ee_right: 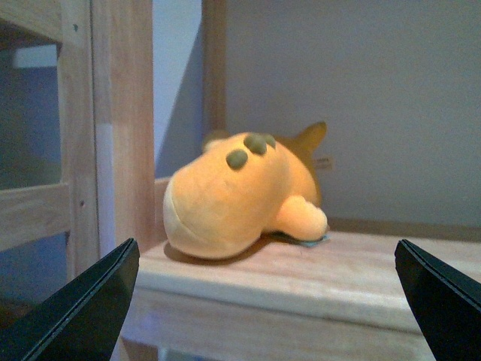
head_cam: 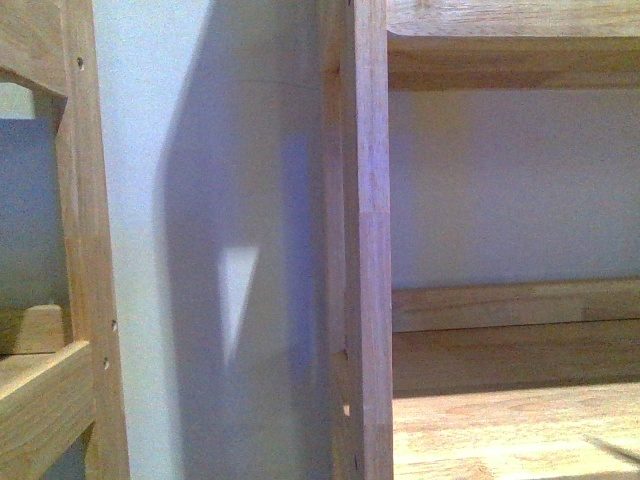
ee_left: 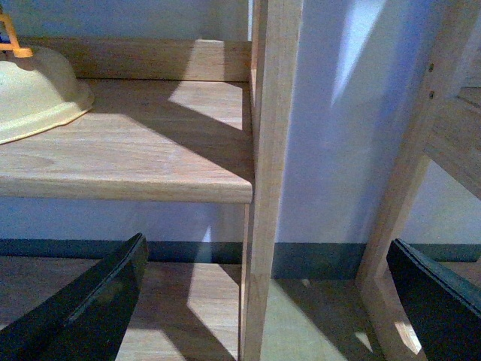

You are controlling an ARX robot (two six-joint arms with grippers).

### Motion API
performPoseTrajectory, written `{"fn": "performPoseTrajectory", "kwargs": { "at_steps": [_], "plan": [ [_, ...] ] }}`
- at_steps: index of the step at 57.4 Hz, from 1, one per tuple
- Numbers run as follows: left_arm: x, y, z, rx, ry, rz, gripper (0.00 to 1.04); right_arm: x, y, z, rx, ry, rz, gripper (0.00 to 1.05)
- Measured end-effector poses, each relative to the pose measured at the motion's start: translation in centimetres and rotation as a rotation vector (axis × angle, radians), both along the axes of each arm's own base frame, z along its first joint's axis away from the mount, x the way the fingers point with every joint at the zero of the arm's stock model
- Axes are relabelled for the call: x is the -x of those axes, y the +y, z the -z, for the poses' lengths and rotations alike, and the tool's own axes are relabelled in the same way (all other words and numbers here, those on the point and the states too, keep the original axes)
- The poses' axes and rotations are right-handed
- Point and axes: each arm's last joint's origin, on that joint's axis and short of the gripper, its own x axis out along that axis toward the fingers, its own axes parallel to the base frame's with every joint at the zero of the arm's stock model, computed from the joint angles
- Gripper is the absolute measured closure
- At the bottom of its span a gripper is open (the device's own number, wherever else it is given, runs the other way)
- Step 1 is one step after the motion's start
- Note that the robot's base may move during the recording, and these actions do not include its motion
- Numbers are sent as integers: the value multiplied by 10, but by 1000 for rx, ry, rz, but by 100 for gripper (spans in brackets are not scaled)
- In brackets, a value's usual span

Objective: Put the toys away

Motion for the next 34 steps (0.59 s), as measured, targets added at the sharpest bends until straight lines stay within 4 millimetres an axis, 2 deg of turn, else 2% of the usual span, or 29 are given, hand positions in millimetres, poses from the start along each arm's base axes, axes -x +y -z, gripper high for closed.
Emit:
{"fn": "performPoseTrajectory", "kwargs": {
  "at_steps": [16,20,23,28,34],
  "plan": [
    [0,0,0,0,0,0,6,4,4,72,-25,132,51,1],
    [0,0,0,0,0,0,6,3,7,86,-40,250,99,9],
    [0,0,0,0,0,0,6,2,10,112,-38,366,124,18],
    [0,0,0,0,0,0,6,0,13,144,-25,443,124,30],
    [0,0,0,0,0,0,6,0,16,171,-14,470,130,45]
  ]
}}
